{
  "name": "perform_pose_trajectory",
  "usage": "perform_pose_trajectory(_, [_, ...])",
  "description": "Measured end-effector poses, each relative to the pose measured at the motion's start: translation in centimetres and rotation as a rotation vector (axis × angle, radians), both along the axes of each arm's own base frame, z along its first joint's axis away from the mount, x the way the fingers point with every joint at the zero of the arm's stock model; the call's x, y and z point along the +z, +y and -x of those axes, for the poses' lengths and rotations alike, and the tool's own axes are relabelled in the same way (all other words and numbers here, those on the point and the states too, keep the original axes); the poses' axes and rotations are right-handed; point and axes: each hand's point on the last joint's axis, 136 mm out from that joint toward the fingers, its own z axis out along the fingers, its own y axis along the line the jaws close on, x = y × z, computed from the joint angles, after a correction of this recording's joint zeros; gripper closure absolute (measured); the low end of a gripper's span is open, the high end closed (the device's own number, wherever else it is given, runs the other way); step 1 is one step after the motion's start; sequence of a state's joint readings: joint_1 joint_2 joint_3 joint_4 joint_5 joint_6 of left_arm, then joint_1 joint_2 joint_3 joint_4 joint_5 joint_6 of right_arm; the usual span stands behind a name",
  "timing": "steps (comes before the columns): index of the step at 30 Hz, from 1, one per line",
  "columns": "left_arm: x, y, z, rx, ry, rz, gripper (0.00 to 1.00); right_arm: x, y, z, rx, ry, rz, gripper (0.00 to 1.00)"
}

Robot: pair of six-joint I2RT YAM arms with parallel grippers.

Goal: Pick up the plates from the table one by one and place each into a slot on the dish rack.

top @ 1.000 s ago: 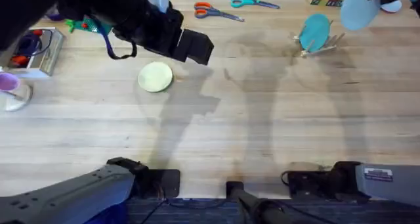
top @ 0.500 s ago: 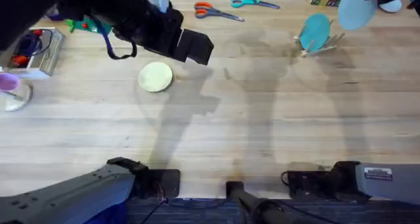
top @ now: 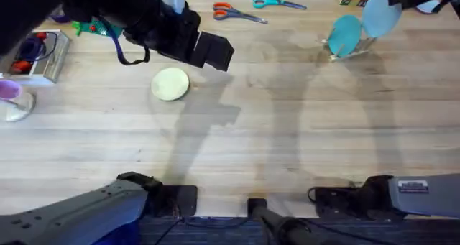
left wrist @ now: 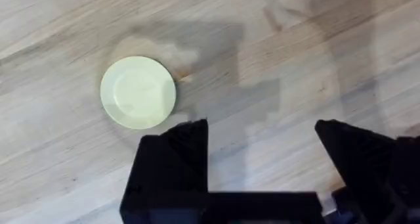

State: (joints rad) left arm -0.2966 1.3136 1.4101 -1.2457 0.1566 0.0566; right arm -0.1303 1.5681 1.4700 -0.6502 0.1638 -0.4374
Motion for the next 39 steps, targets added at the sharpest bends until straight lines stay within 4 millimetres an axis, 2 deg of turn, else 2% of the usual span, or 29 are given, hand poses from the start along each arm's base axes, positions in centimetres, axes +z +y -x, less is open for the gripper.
perform_pose_trajectory(22, [0.0, 0.0, 0.0, 0.0, 0.0, 0.0, 0.007, -0.4, 0.8, -0.3, 0.02, 0.009, -0.003, 0.975])
perform_pose_trajectory(31, [0.0, 0.0, 0.0, 0.0, 0.0, 0.0, 0.008, -2.5, 0.7, -0.9, 0.02, 0.058, -0.009, 0.975])
perform_pose_trajectory(39, [0.0, 0.0, 0.0, 0.0, 0.0, 0.0, 0.008, -2.5, 0.7, -1.1, 0.02, 0.051, -0.009, 0.975])
